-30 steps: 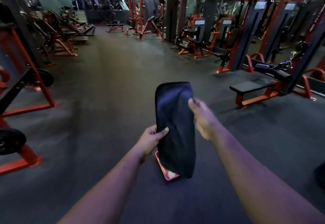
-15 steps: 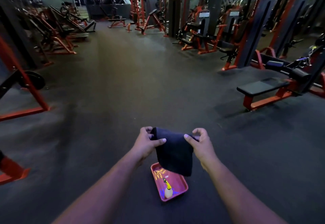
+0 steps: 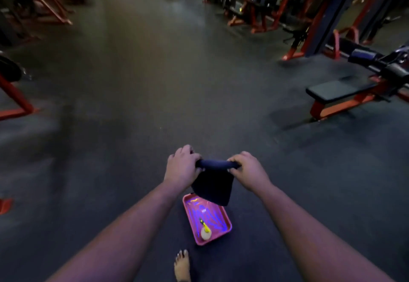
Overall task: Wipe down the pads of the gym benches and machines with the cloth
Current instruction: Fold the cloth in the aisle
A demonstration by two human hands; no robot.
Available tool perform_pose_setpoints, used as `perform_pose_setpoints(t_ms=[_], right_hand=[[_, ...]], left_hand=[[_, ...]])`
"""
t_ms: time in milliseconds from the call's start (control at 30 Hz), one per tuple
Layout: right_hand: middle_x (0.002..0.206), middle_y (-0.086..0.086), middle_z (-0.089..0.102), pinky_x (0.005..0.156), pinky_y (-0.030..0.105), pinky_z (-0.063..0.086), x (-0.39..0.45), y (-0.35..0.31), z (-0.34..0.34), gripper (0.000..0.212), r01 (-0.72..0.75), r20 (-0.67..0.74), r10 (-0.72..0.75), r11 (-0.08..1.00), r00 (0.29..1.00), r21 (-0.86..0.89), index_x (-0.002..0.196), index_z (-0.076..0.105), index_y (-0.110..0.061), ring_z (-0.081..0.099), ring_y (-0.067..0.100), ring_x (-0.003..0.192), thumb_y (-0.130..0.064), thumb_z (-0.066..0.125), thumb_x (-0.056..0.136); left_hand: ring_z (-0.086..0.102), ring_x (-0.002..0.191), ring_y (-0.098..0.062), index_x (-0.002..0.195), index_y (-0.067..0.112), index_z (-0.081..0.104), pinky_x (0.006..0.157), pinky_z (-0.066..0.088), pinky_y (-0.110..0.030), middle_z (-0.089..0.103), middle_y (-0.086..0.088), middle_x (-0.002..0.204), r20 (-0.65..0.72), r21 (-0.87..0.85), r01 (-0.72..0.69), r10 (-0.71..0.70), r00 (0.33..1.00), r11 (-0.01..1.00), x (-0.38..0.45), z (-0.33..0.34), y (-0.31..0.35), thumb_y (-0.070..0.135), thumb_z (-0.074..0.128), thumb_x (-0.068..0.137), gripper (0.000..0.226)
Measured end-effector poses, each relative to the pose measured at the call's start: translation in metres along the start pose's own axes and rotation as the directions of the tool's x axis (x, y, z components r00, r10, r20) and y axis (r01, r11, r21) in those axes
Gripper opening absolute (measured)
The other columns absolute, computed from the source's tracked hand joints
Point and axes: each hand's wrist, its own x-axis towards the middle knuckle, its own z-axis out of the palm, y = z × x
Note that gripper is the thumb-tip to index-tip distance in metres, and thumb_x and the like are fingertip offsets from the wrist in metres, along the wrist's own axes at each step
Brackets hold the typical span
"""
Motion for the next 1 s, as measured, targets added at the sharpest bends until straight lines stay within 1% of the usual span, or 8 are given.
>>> perform_pose_setpoints(t_ms=[100,233,367,500,667,833,933,1000], right_hand=[[0.106,0.002,0.065,0.088,0.032,0.047,0.038,0.018,0.038,0.026,-0.038,0.084,0.045,0.996,0.995,-0.086,0.106,0.072,-0.019,0.064,0.023,0.102,-0.015,0.073,0.08],[0.115,-0.001,0.07,0.085,0.035,0.049,0.09,0.053,0.1,0.024,-0.103,0.197,0.14,0.976,0.97,-0.19,0.11,0.067,-0.027,0.065,0.025,0.108,-0.022,0.065,0.087],[0.119,0.002,0.067,0.084,0.038,0.051,0.145,0.11,0.182,0.023,-0.073,0.339,0.17,0.957,0.925,-0.282,0.115,0.062,-0.028,0.065,0.03,0.108,-0.025,0.058,0.092],[0.116,0.003,0.067,0.083,0.039,0.052,0.194,0.178,0.28,0.022,-0.034,0.442,0.169,0.954,0.881,-0.296,0.111,0.061,-0.027,0.066,0.031,0.105,-0.021,0.057,0.09],[0.115,0.004,0.068,0.082,0.041,0.053,0.241,0.265,0.41,0.025,-0.025,0.414,0.126,0.97,0.901,-0.241,0.11,0.064,-0.026,0.065,0.033,0.104,-0.017,0.058,0.087],[0.122,0.002,0.064,0.072,0.043,0.053,0.236,0.349,0.534,0.029,0.099,0.371,-0.006,0.968,0.929,-0.23,0.119,0.063,-0.022,0.064,0.031,0.101,-0.017,0.06,0.091],[0.135,-0.002,0.056,0.072,0.04,0.052,0.217,0.382,0.583,0.032,0.22,0.494,-0.051,0.932,0.868,-0.29,0.126,0.059,-0.023,0.064,0.029,0.106,-0.014,0.054,0.096],[0.139,-0.002,0.055,0.078,0.038,0.052,0.2,0.412,0.625,0.036,0.209,0.563,-0.001,0.929,0.827,-0.305,0.129,0.059,-0.023,0.064,0.028,0.11,-0.011,0.053,0.096]], left_hand=[[0.047,0.135,-0.022,0.116,0.029,0.069,0.102,0.043,-0.038,0.05,0.004,0.146,0.138,-0.039,-0.035,0.04,0.99,0.999,0.037,0.049,-0.027,0.043,0.069,0.087,0.032],[0.064,0.113,-0.028,0.11,0.025,0.064,0.085,0.052,-0.038,0.068,-0.001,0.117,0.358,-0.103,-0.005,0.041,0.933,0.995,0.078,0.125,-0.06,0.038,0.065,0.09,0.024],[0.063,0.115,-0.03,0.114,0.024,0.061,0.087,0.05,-0.039,0.067,-0.004,0.123,0.511,-0.09,0.0,0.046,0.858,0.996,0.116,0.228,-0.09,0.037,0.063,0.093,0.025],[0.064,0.111,-0.03,0.108,0.023,0.062,0.087,0.052,-0.04,0.069,-0.005,0.118,0.595,-0.089,0.062,0.003,0.804,0.994,0.145,0.344,-0.124,0.036,0.061,0.094,0.019],[0.065,0.11,-0.03,0.118,0.027,0.061,0.087,0.054,-0.04,0.07,-0.002,0.121,0.563,-0.103,0.13,-0.05,0.825,0.986,0.168,0.499,-0.163,0.036,0.059,0.094,0.026],[0.05,0.138,-0.019,0.153,0.029,0.04,0.108,0.047,-0.038,0.041,0.008,0.159,0.491,-0.122,0.185,-0.103,0.865,0.975,0.14,0.64,-0.201,0.02,0.054,0.1,0.056],[0.032,0.15,-0.014,0.16,0.027,0.024,0.118,0.031,-0.03,0.019,0.008,0.168,0.558,-0.107,0.134,-0.053,0.828,0.985,0.109,0.702,-0.211,0.009,0.046,0.103,0.064],[0.025,0.153,-0.015,0.161,0.023,0.019,0.121,0.023,-0.027,0.012,0.005,0.169,0.629,-0.132,0.193,-0.068,0.775,0.972,0.083,0.753,-0.216,0.013,0.043,0.105,0.062]])
